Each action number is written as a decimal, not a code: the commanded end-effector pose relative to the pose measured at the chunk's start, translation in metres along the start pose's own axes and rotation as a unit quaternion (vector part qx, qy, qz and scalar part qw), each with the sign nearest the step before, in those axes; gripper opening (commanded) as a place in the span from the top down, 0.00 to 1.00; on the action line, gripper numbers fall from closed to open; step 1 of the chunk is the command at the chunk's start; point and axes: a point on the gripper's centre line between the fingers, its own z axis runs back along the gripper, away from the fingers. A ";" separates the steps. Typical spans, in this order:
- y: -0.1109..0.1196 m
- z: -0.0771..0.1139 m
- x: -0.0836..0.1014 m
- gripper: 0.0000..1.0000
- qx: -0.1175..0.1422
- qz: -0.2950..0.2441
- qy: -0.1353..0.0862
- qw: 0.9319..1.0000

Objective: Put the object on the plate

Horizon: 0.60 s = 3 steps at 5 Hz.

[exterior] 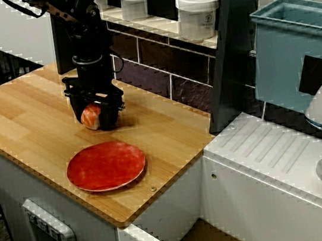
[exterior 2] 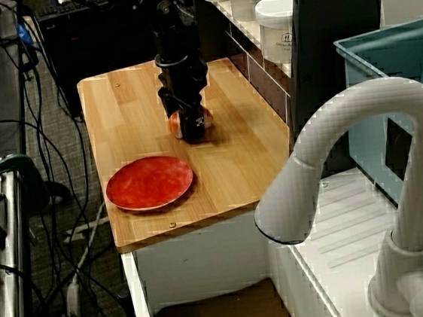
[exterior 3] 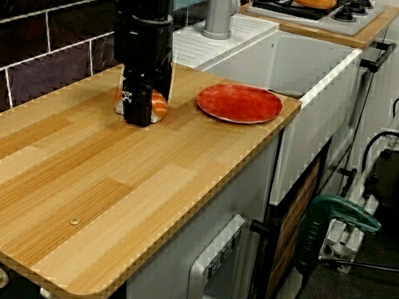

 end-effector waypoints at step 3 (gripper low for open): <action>0.011 0.054 0.014 1.00 -0.036 0.008 0.000 0.999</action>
